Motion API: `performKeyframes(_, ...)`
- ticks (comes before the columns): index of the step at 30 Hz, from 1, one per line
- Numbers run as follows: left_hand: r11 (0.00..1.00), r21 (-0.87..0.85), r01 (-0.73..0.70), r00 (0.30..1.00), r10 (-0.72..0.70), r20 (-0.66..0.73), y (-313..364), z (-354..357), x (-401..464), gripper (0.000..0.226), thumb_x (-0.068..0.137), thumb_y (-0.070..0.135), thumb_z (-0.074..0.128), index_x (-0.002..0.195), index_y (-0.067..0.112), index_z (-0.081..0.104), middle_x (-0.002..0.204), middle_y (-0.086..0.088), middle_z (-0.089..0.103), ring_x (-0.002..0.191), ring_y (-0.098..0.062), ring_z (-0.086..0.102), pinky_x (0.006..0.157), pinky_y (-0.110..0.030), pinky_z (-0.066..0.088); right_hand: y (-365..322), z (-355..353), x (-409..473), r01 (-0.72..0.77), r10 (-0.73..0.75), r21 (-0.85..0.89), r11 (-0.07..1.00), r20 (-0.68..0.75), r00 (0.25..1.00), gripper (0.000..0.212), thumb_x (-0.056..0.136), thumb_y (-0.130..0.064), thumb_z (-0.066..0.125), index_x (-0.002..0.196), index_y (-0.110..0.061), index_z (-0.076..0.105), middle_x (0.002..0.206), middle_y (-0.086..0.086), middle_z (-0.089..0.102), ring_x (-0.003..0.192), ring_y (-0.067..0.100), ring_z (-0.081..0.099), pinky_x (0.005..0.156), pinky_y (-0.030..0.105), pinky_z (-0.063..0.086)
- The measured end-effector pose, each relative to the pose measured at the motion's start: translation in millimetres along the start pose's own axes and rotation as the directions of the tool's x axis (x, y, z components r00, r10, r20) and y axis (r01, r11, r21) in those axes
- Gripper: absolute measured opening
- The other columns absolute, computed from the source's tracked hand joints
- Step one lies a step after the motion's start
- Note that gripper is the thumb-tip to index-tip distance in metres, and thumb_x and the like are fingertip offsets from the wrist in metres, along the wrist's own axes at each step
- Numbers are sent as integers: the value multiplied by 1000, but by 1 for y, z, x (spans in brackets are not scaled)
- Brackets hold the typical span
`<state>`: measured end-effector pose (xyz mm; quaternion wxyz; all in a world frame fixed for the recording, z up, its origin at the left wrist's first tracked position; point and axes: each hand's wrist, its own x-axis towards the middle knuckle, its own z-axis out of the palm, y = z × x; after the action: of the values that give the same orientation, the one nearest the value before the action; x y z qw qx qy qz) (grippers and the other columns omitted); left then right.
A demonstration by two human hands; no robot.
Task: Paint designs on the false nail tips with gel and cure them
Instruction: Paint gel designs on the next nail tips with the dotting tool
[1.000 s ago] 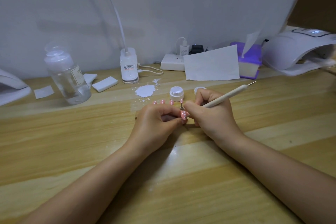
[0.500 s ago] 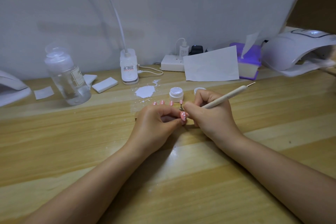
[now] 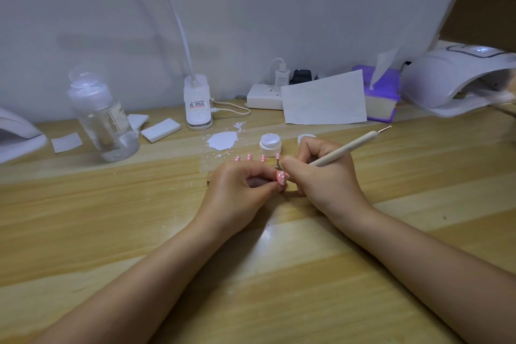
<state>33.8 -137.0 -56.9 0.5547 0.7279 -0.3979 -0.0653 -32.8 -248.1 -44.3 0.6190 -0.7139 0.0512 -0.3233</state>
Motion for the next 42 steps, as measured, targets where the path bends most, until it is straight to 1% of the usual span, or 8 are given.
performKeyframes(7, 1000, 22, -21, 1000, 22, -5, 0, 1, 0, 13, 73, -6, 70, 72, 7, 73, 66, 20, 64, 67, 20, 55, 68, 8, 32, 0, 0, 0, 0, 0, -5, 1000, -4, 1000, 45, 72, 17, 53, 44, -12, 32, 28, -10, 40, 30, -1, 41, 39, 5, 30)
performKeyframes(14, 1000, 13, -9, 1000, 9, -11, 1, 0, 0, 22, 73, -4, 71, 67, 17, 70, 64, 22, 64, 67, 18, 57, 68, 7, 33, 0, -1, 0, 4, -4, -9, 1000, -4, 1000, 45, 72, 17, 53, 44, -12, 32, 28, -11, 40, 30, -1, 41, 39, 5, 29)
performKeyframes(18, 1000, 22, 0, 1000, 1, -11, 1, 0, 0, 17, 73, -4, 71, 71, 12, 72, 63, 23, 64, 67, 18, 57, 66, 5, 35, 1, -1, 0, 0, 0, -5, 1000, -4, 1000, 45, 72, 17, 53, 44, -12, 32, 29, -11, 40, 31, -1, 41, 39, 6, 29)
performKeyframes(21, 1000, 22, 11, 1000, -11, -13, 1, 0, 0, 21, 73, -3, 71, 68, 17, 71, 60, 23, 64, 64, 15, 58, 66, 0, 39, 1, -1, 0, -2, 2, -3, 1000, -4, 1000, 45, 72, 16, 53, 44, -12, 32, 29, -11, 40, 31, -1, 42, 39, 5, 29)
performKeyframes(26, 1000, 16, 4, 1000, -4, -17, 2, 1, -1, 15, 72, -3, 71, 71, 11, 73, 65, 19, 65, 64, 18, 56, 66, 4, 35, 2, -1, 1, 4, -4, -13, 1000, -10, 1000, 45, 71, 16, 53, 44, -12, 31, 29, -11, 40, 31, -2, 41, 39, 5, 29)
performKeyframes(29, 1000, 20, -1, 1000, 2, -17, 1, 0, 0, 18, 72, -3, 72, 69, 16, 72, 68, 13, 69, 64, 16, 57, 66, 3, 36, 2, -1, 1, 1, -1, -9, 1000, -10, 1000, 44, 71, 15, 54, 44, -12, 32, 29, -11, 41, 31, -1, 41, 40, 6, 29)
performKeyframes(36, 999, 38, -1, 1000, 1, -10, 1, 0, 0, 15, 72, -4, 71, 70, 11, 73, 62, 23, 64, 63, 18, 56, 66, 4, 36, 1, -1, 0, 4, -4, -8, 1000, -3, 1000, 45, 71, 17, 52, 44, -12, 32, 29, -11, 41, 31, -2, 42, 39, 5, 29)
performKeyframes(42, 999, 40, 4, 1000, -4, -10, 1, -1, -1, 30, 73, -3, 71, 63, 25, 68, 58, 26, 63, 67, 18, 57, 66, 3, 37, 1, -1, 0, -6, 6, -13, 1000, -15, 1000, 44, 71, 16, 53, 44, -12, 31, 29, -11, 40, 31, -1, 41, 39, 5, 29)
